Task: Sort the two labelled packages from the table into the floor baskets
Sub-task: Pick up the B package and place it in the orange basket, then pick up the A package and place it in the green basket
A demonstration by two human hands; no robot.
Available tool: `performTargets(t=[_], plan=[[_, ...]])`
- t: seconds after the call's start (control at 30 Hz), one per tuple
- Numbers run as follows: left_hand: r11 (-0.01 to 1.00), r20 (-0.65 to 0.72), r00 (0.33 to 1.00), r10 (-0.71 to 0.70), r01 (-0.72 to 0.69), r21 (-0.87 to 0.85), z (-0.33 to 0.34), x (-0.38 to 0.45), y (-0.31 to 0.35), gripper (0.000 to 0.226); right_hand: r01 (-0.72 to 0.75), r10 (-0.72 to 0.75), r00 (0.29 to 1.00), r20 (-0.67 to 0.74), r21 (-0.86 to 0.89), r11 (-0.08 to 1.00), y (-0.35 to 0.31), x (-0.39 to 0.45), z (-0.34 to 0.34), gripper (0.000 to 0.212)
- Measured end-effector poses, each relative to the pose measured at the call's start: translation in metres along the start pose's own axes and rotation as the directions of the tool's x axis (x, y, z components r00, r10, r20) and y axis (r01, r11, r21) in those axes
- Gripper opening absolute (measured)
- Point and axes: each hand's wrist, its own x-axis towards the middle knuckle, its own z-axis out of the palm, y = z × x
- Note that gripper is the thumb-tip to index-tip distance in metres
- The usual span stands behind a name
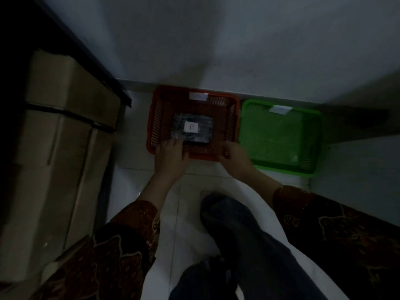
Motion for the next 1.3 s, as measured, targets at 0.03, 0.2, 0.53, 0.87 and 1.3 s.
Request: performTargets(t=[0.03,0.2,0.53,0.87,1.3], plan=[[0.997,0.026,1.000,0.016,-0.018,0.081,-0.021,-0.019,0.019,0.034,0.044,-0.045,0.999,-0.010,-0.057,0.997,-0.012,-0.024,-0.016,0.029],[0.945,0.056,0.994,0.098,-0.111,0.308,-0.126,-0.127,0.126,0.034,0.034,-0.087,0.987,-0.138,-0.350,0.936,-0.069,-0.159,-0.103,0.038],[0.837,-0.017,0.936,0.350,-0.305,0.455,-0.242,-0.314,0.329,0.037,-0.096,-0.155,0.907,-0.392,-0.550,0.830,-0.094,-0.434,-0.252,0.045],[0.718,0.035,0.777,0.629,-0.598,0.357,-0.172,-0.395,0.527,0.043,-0.310,0.004,0.733,-0.680,-0.328,0.892,0.044,-0.605,-0.370,0.044],[0.762,0.051,0.787,0.614,-0.609,0.221,0.000,-0.427,0.742,0.068,-0.311,0.261,0.734,-0.628,0.031,0.950,0.285,-0.643,-0.543,0.067]])
